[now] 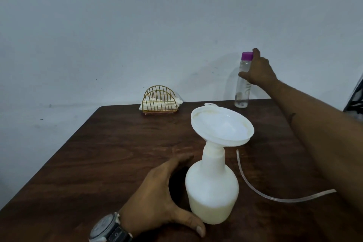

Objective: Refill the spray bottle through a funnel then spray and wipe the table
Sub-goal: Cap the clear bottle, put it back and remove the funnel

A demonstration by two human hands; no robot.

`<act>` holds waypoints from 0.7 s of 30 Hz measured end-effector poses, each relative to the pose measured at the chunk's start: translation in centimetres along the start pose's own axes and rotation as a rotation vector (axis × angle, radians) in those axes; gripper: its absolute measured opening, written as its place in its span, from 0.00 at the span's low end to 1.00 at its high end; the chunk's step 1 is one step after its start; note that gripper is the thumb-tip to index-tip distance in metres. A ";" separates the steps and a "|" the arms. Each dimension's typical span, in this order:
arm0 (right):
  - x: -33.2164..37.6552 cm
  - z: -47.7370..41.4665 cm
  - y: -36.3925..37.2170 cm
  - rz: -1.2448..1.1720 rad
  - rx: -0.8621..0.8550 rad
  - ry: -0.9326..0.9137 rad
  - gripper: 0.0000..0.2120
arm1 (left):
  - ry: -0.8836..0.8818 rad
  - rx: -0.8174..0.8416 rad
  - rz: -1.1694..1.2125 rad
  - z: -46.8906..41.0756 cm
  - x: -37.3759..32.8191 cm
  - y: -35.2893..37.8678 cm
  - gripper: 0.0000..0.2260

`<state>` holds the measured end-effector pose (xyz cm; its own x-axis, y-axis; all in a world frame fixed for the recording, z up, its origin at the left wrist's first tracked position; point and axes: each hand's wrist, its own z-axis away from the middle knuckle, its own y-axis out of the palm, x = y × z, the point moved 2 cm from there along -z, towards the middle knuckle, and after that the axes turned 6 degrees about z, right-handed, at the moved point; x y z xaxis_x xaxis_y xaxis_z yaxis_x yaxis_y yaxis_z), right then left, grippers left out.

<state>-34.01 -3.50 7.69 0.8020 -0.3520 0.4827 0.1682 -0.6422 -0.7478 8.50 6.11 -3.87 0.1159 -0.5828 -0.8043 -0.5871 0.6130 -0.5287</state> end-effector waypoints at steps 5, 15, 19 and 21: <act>-0.2 0.2 -0.1 0.001 0.006 -0.027 0.51 | 0.000 0.001 0.003 0.0 -0.1 0.0 0.54; 0.6 2.3 -0.4 0.022 0.038 0.005 0.62 | -0.003 -0.008 0.020 0.1 -0.2 0.0 0.52; 0.9 3.7 -1.2 -0.007 0.061 0.061 0.62 | -0.015 -0.019 0.021 -0.1 0.1 0.1 0.55; 1.5 4.9 -2.0 -0.035 0.038 0.080 0.60 | -0.019 -0.006 0.012 0.0 0.0 0.1 0.55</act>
<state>-30.34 0.65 7.67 0.7474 -0.3836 0.5425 0.2183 -0.6294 -0.7458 8.45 6.15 -3.91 0.1241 -0.5652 -0.8156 -0.5935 0.6164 -0.5175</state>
